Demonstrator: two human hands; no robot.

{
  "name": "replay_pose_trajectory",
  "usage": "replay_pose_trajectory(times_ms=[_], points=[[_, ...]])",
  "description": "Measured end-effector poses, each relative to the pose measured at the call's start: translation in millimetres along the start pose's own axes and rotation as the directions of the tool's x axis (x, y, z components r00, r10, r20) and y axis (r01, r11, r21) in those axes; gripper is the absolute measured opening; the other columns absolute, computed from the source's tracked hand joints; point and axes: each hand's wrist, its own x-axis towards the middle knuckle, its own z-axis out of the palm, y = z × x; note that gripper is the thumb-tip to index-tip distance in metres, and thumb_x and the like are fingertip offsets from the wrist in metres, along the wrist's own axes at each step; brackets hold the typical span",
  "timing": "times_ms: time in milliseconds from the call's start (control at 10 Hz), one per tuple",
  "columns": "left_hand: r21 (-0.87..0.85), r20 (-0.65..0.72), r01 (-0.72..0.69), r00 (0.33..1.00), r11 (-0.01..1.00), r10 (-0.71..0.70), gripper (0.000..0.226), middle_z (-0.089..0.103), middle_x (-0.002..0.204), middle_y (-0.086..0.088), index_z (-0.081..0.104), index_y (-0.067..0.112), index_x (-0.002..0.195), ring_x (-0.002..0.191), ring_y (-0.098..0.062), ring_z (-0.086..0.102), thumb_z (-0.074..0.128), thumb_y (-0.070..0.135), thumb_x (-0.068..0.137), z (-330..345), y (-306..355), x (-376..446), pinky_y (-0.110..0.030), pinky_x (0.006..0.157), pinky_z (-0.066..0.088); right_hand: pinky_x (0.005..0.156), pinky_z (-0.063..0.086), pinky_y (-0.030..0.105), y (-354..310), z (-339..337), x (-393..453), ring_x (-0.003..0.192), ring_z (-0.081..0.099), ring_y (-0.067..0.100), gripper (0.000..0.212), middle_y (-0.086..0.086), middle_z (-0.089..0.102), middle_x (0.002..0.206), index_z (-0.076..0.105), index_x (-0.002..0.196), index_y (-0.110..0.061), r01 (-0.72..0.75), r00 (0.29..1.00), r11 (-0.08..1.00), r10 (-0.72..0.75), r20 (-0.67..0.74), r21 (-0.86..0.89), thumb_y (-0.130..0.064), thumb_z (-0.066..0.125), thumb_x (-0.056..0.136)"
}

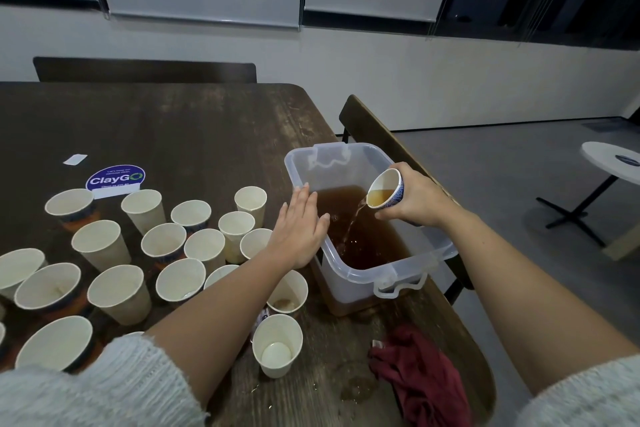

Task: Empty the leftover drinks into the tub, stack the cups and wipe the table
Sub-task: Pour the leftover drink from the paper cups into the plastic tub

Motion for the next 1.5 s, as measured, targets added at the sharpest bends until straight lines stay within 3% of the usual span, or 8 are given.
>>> replay_pose_trajectory(times_ms=[1500], points=[[-0.019, 0.008, -0.006, 1.000, 1.000, 0.006, 0.057, -0.006, 0.162, -0.002, 0.010, 0.011, 0.154, 0.148, -0.013, -0.011, 0.022, 0.037, 0.104, -0.3, -0.8, -0.4, -0.037, 0.119, -0.004, 0.099, 0.037, 0.047, -2.1, -4.5, 11.6, 0.109, 0.053, 0.018, 0.080, -0.003, 0.054, 0.123, 0.039, 0.131, -0.025, 0.058, 0.997, 0.985, -0.064, -0.031, -0.165, -0.042, 0.085, 0.067]])
